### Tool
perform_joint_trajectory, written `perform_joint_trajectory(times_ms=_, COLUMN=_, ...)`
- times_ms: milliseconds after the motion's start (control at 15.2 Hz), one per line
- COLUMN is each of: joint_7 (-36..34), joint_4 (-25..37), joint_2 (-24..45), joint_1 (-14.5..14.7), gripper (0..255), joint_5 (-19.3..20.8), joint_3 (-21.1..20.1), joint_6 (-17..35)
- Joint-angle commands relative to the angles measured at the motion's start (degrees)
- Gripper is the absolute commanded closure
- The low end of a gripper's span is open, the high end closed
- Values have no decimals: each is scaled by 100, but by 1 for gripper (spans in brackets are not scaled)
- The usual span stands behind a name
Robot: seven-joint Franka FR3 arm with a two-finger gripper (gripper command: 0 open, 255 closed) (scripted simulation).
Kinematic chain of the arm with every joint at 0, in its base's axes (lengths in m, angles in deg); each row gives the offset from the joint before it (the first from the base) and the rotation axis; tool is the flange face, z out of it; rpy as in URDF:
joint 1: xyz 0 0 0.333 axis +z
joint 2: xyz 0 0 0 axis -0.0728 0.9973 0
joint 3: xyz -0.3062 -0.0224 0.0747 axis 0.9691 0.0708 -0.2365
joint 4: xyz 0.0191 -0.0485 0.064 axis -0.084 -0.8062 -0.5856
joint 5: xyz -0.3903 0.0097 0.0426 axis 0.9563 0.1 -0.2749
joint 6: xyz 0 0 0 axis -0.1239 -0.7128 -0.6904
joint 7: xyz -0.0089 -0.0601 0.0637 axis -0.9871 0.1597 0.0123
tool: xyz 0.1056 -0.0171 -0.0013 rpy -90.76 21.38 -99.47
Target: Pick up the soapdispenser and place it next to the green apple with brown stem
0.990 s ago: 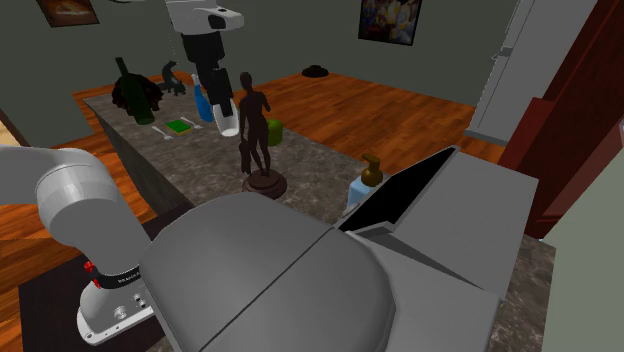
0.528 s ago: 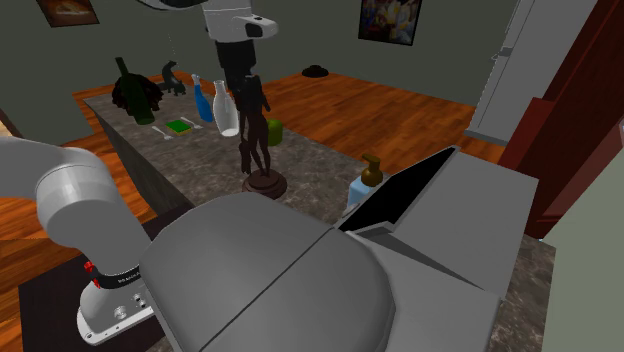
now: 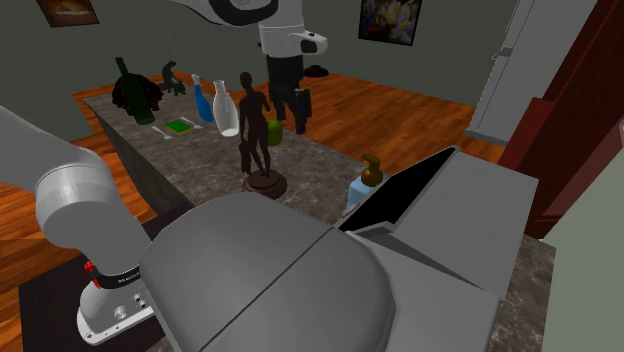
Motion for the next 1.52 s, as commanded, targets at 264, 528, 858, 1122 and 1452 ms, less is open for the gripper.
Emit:
perform_joint_trajectory(times_ms=264, joint_7=593, joint_4=857, joint_2=1203, joint_1=-139, gripper=0, joint_5=-92, joint_3=456, joint_6=332)
perform_joint_trajectory(times_ms=528, joint_7=988, joint_4=1595, joint_2=2062, joint_1=-251, gripper=0, joint_5=-297, joint_3=686, joint_6=420)
perform_joint_trajectory(times_ms=858, joint_7=1476, joint_4=2704, joint_2=3192, joint_1=-477, gripper=0, joint_5=-659, joint_3=883, joint_6=371)
perform_joint_trajectory(times_ms=1122, joint_7=1554, joint_4=2716, joint_2=3413, joint_1=-535, gripper=0, joint_5=-735, joint_3=892, joint_6=564)
perform_joint_trajectory(times_ms=1452, joint_7=1577, joint_4=2476, joint_2=3505, joint_1=-547, gripper=0, joint_5=-769, joint_3=887, joint_6=892)
